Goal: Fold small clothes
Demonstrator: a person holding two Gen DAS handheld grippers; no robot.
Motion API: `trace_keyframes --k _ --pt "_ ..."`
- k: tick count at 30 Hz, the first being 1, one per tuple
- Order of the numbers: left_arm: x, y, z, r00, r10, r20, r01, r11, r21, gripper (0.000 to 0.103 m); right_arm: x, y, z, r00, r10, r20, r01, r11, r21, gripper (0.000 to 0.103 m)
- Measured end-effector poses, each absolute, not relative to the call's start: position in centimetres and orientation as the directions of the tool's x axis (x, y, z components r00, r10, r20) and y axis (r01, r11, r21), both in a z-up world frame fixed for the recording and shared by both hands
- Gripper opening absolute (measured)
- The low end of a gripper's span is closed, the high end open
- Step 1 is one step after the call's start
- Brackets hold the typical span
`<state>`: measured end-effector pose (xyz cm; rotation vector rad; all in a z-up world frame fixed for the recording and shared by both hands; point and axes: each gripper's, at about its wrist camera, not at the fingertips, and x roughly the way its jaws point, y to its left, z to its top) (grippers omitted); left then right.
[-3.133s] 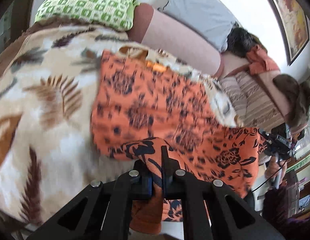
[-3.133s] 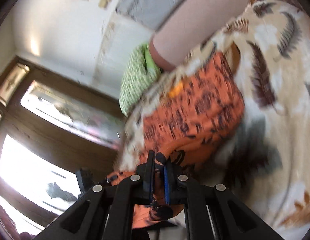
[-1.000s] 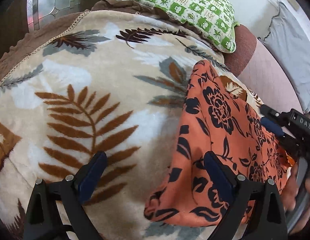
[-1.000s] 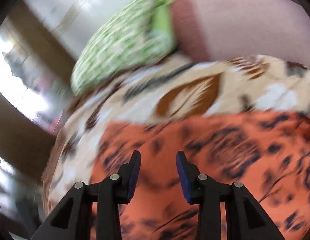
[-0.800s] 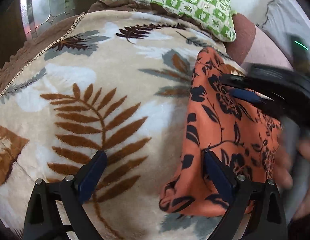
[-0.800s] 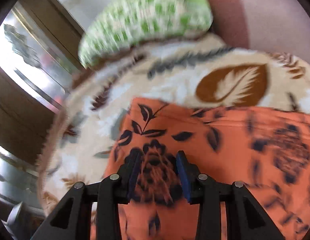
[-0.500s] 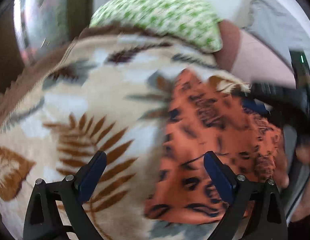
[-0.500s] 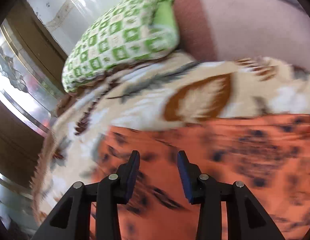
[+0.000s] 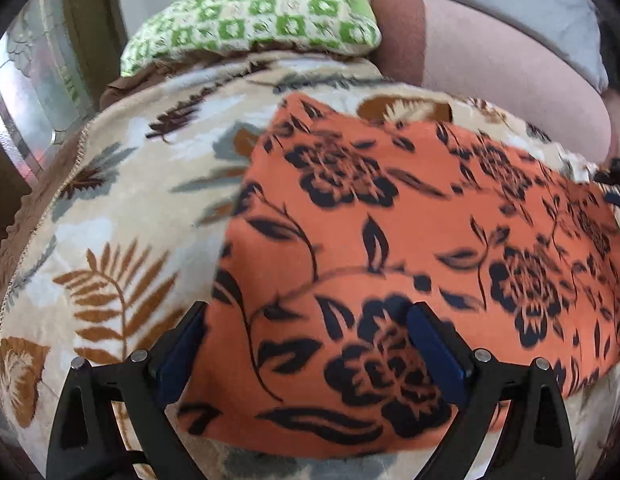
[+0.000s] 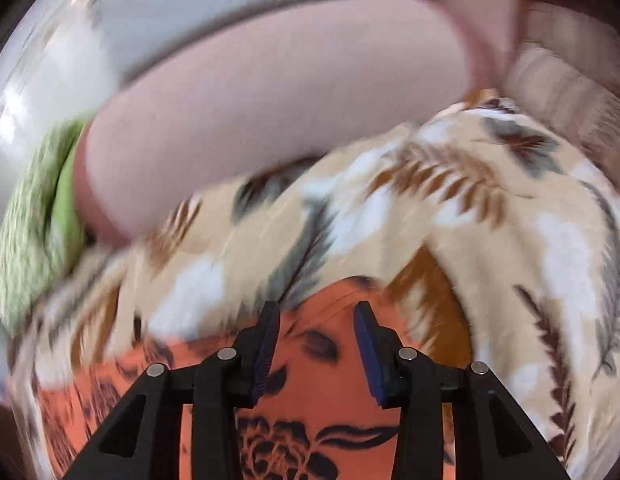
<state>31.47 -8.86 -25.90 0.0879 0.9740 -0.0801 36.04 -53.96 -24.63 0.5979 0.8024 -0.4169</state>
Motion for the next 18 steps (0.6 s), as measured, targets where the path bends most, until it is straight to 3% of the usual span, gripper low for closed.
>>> trace_keyframes --k 4,8,11,13,16,18 --pt "31.7 -8.5 -24.4 0.616 -0.004 -0.788 0.083 0.995 0.060 0.097 32.9 -52.5 -23.9 0.656 -0.055 -0.752 0.472 0.808 0.352 0.043" --pt "32.5 -7.8 -26.4 0.528 0.048 -0.848 0.077 0.992 0.104 0.098 28.5 -49.9 -25.3 0.651 0.008 -0.759 0.438 0.813 0.384 0.043" --pt "32.6 -6.7 -27.2 0.501 -0.011 -0.865 0.054 0.998 0.019 0.098 27.0 -48.6 -27.6 0.578 0.001 -0.816 0.441 0.841 0.313 0.044" --pt "32.8 -6.2 -27.2 0.481 -0.028 -0.876 0.040 0.999 -0.010 0.098 25.7 -47.4 -26.8 0.591 -0.047 -0.805 0.430 0.863 0.266 0.044" --pt "32.1 -5.8 -26.0 0.528 -0.013 -0.849 0.018 1.000 -0.004 0.098 23.0 -46.7 -24.9 0.652 0.004 -0.758 0.423 0.828 0.369 0.044" --pt "31.7 -6.2 -25.5 0.546 -0.027 -0.837 0.034 0.999 -0.010 0.098 21.4 -45.8 -24.4 0.667 0.032 -0.744 0.405 0.823 0.399 0.051"
